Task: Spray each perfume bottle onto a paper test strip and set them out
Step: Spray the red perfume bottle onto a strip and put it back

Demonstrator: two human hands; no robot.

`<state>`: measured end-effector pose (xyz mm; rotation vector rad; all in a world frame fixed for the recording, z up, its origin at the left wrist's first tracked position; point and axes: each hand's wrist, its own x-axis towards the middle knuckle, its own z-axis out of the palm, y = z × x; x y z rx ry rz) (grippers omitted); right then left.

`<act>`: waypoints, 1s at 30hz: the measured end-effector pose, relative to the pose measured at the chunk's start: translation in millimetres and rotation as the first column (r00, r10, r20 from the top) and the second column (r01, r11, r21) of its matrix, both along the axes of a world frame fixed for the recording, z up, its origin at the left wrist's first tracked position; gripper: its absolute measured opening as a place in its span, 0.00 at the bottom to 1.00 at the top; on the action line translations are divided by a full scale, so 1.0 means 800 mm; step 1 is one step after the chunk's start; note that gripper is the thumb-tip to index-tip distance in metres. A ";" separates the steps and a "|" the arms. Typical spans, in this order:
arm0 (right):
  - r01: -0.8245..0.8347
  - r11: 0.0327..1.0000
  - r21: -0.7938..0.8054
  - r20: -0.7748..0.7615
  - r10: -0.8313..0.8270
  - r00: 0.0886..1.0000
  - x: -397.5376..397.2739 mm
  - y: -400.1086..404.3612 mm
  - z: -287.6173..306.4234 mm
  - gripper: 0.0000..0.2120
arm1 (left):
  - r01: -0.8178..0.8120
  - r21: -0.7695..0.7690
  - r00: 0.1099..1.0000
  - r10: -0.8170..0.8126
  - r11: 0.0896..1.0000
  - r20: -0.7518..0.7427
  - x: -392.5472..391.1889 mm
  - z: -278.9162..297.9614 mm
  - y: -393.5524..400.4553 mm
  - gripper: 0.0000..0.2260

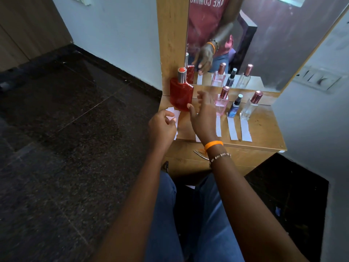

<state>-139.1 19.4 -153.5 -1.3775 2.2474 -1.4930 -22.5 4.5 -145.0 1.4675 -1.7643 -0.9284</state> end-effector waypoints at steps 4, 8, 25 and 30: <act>-0.038 0.999 0.020 0.061 0.037 0.997 -0.009 -0.041 0.009 0.21 | 0.031 -0.009 0.998 -0.031 0.999 -0.048 0.002 0.004 -0.002 0.06; -0.002 0.998 -0.062 0.060 0.005 0.998 -0.003 -0.034 0.005 0.16 | 0.062 -0.043 0.987 -0.067 0.997 -0.145 0.004 0.003 -0.005 0.09; 0.021 0.923 -0.384 0.627 0.244 0.740 0.031 0.075 0.076 0.08 | 0.303 -0.170 0.930 -0.330 0.938 -0.162 -0.002 0.020 0.061 0.09; 0.212 0.897 -0.388 0.705 0.140 0.695 0.034 0.055 0.083 0.09 | 0.387 -0.128 0.889 -0.406 0.913 -0.210 0.007 0.021 0.062 0.07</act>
